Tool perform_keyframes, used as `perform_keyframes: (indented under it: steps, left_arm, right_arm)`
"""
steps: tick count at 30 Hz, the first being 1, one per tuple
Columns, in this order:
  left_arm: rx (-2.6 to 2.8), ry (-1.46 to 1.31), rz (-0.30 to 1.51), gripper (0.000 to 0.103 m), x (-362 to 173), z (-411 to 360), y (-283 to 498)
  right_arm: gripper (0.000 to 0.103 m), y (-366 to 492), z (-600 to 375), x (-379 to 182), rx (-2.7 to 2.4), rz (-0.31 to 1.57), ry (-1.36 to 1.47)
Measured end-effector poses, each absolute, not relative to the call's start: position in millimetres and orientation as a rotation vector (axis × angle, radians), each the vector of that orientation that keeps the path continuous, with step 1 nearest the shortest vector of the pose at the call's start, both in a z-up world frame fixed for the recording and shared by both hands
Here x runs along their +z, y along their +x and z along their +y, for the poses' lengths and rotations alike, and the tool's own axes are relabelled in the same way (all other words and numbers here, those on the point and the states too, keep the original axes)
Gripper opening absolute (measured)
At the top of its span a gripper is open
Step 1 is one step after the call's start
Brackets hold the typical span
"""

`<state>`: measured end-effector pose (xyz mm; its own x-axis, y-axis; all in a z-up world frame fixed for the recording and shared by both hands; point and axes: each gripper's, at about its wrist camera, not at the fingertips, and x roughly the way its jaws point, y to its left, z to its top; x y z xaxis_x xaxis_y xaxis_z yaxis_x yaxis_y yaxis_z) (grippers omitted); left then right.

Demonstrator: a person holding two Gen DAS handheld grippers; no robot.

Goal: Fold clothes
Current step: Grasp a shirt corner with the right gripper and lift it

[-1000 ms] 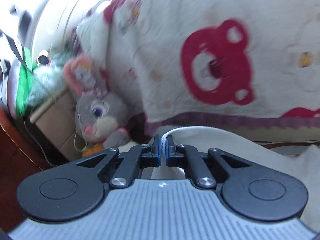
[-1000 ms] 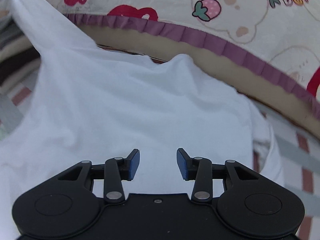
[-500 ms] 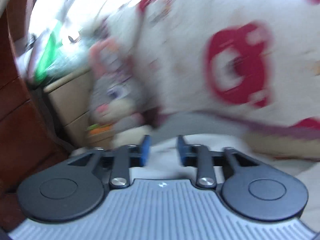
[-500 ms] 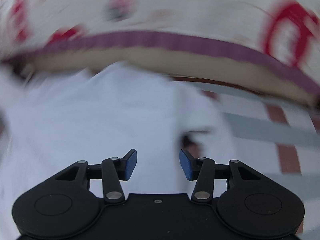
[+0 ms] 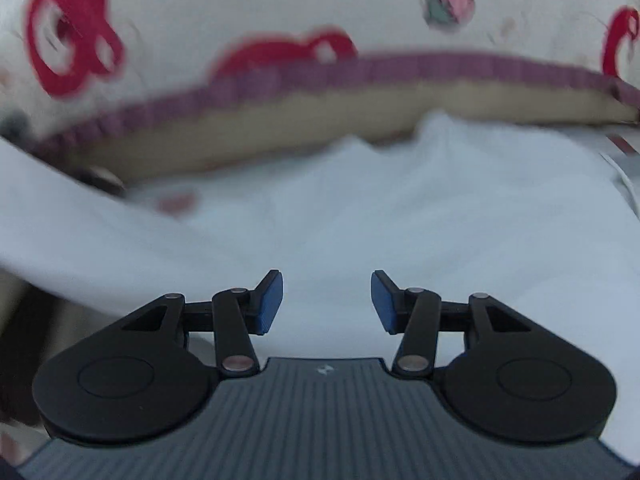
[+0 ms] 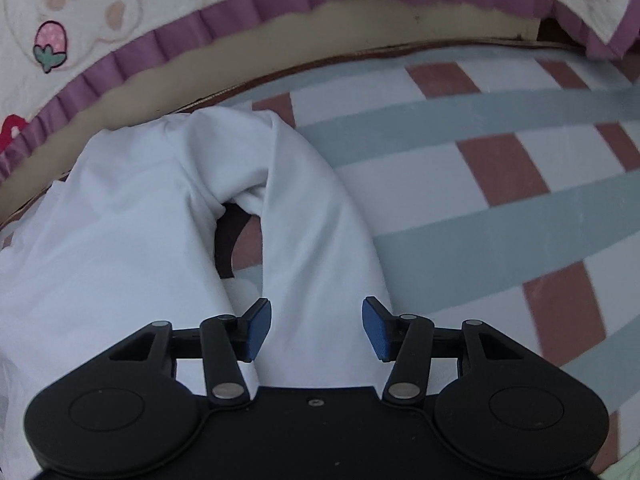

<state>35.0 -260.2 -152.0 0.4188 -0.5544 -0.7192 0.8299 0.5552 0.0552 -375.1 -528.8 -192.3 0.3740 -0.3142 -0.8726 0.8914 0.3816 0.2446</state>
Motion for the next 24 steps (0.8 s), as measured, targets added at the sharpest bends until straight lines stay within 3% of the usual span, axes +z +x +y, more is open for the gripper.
perform_keyframes:
  steps: [4, 9, 10, 12, 18, 24]
  left_arm:
    - [-0.882, 0.32, 0.841, 0.048, -180.4, -248.4, 50.8]
    - [-0.846, 0.389, 0.812, 0.048, -197.8, -249.7, 44.9]
    - [-0.846, 0.383, 0.818, 0.048, -198.5, -248.9, 45.9]
    - [-0.845, 0.388, 0.82, 0.048, -199.0, -248.1, 48.4]
    - [-0.839, 0.396, 0.826, 0.048, -203.3, -248.7, 55.5]
    - [-0.838, 0.413, 0.814, 0.048, -207.9, -249.5, 55.4]
  right_arm:
    - [0.062, -359.0, -537.2, -198.7, -0.877, 0.785, 0.883]
    - [0.068, -337.4, -549.8, -215.3, -0.981, 0.757, 0.86]
    - [0.054, -331.6, -550.5, -213.3, -1.005, 0.769, 0.794]
    - [0.007, -320.4, -551.2, -206.5, -1.049, 0.832, 0.608]
    - [0.005, -335.2, -572.7, -170.2, -1.178, 0.874, 0.219]
    - [0.007, -334.1, -594.7, -150.7, -1.129, 0.989, 0.051]
